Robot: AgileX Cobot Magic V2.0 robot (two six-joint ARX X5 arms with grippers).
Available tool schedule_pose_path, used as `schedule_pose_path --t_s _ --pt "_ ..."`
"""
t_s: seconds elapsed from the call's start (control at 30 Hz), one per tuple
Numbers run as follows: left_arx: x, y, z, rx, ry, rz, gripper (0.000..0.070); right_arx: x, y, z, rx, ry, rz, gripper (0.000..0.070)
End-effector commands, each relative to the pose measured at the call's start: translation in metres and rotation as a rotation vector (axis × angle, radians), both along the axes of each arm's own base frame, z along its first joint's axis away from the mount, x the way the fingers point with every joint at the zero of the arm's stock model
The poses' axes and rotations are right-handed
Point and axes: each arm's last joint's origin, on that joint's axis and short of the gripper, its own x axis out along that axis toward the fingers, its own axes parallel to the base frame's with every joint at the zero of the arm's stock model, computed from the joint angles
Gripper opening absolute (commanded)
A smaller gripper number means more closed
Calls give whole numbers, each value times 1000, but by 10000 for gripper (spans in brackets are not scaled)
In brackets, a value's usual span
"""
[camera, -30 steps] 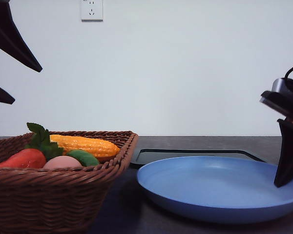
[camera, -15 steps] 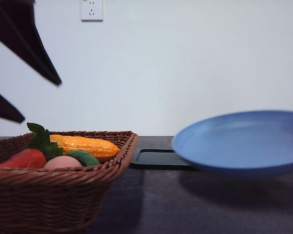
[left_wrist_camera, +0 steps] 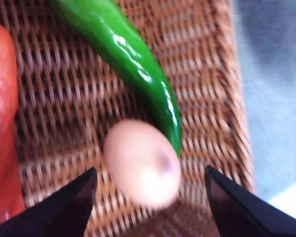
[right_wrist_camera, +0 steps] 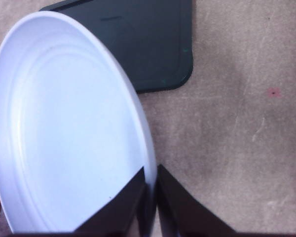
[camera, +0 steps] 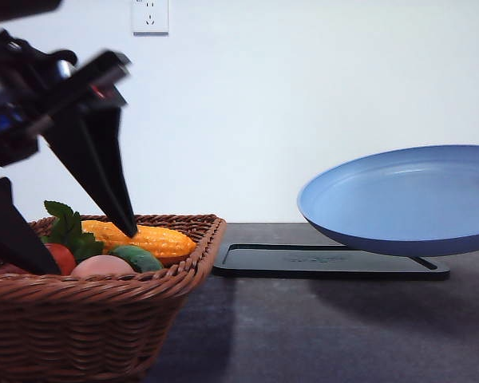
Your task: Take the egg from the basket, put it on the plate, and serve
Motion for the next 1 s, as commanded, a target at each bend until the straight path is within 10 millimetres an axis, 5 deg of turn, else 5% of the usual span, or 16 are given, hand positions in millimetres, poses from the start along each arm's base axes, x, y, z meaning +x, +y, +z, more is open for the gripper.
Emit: schedule_pose_path --t_s 0.0,0.43,0.7,0.97 --pt "7 -7 2 8 -8 2 444 2 0 5 5 -21 0 0" --pt "20 -18 -23 84 90 -2 436 2 0 6 4 -23 0 0" --pt "19 -18 -24 96 92 -21 252 2 0 6 4 -27 0 0" --pt "18 -17 -24 115 92 -47 189 2 0 6 5 -30 0 0"
